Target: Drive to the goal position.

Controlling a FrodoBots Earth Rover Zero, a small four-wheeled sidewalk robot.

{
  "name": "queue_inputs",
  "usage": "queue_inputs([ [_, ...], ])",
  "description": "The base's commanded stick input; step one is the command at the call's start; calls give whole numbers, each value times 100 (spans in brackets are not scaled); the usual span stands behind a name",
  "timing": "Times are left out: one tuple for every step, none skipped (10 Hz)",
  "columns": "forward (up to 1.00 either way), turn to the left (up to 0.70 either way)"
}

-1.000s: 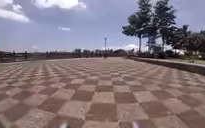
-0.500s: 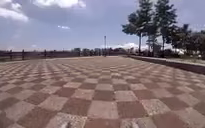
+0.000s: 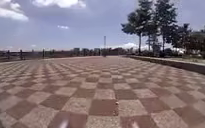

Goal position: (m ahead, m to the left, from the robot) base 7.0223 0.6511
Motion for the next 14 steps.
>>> queue_inputs([
  [70, 0],
  [70, 0],
  [70, 0],
  [70, 0],
  [70, 0],
  [70, 0],
  [70, 0],
  [70, 0],
  [70, 0],
  [70, 0],
  [70, 0],
  [70, 0],
  [70, 0],
  [70, 0],
])
